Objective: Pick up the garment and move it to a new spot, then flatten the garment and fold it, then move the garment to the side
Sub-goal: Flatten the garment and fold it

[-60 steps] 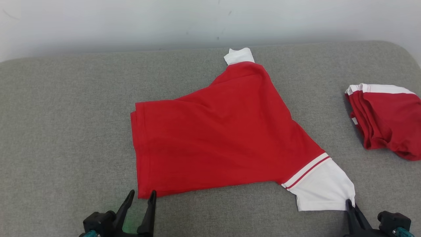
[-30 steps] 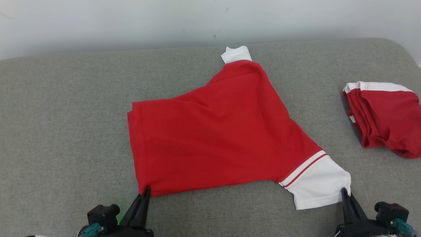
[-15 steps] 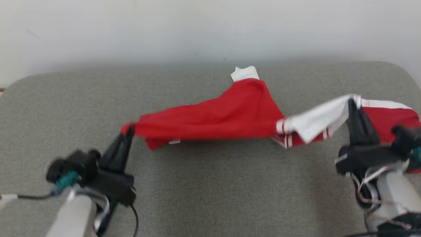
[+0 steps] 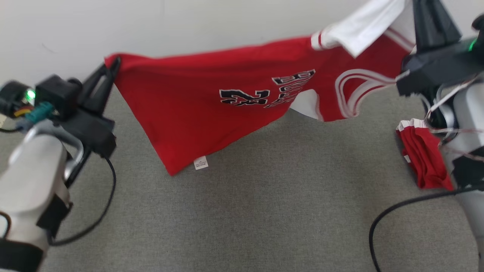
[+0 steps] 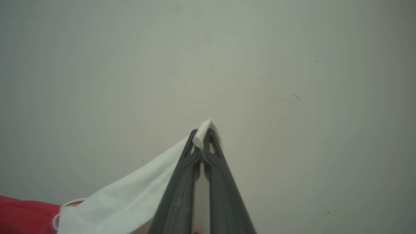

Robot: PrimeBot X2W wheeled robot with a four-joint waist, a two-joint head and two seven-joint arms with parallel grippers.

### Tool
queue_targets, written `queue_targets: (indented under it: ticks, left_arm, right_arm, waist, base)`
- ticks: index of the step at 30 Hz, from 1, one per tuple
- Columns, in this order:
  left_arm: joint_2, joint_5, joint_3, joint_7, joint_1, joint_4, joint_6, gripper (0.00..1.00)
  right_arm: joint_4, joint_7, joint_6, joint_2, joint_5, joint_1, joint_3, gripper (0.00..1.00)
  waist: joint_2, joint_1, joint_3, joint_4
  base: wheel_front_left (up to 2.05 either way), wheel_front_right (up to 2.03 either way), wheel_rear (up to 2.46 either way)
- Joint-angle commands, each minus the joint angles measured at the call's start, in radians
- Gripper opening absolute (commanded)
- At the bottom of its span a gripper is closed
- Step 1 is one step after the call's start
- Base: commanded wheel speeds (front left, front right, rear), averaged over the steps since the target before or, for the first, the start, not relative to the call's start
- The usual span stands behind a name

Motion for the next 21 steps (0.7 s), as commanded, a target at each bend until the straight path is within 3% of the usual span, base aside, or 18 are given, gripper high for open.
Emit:
queue_targets:
  ticks: [1, 11, 21]
  left_arm:
    - [0.014, 0.000, -0.008, -0.004, -0.031, 0.008, 0.000, 0.00]
    - [0.030, 0.062, -0.057, -0.004, -0.278, 0.094, 0.000, 0.00]
    - [0.002, 0.164, -0.111, -0.004, -0.549, 0.148, 0.012, 0.00]
  right_arm:
    - [0.007, 0.000, -0.001, -0.011, -0.008, -0.029, 0.007, 0.00]
    - [0.134, 0.000, -0.001, -0.037, -0.029, -0.268, 0.036, 0.00]
    - [0.264, 0.000, -0.001, -0.060, -0.055, -0.499, 0.100, 0.00]
  waist:
    - [0.0000, 0.0001, 0.011, -0.002]
    - [0.0000, 0.0001, 0.111, -0.012]
    - [0.0000, 0.0001, 0.326, -0.005]
  base:
    - [0.00, 0.00, 0.00]
    - [0.00, 0.00, 0.00]
    - [0.00, 0.00, 0.00]
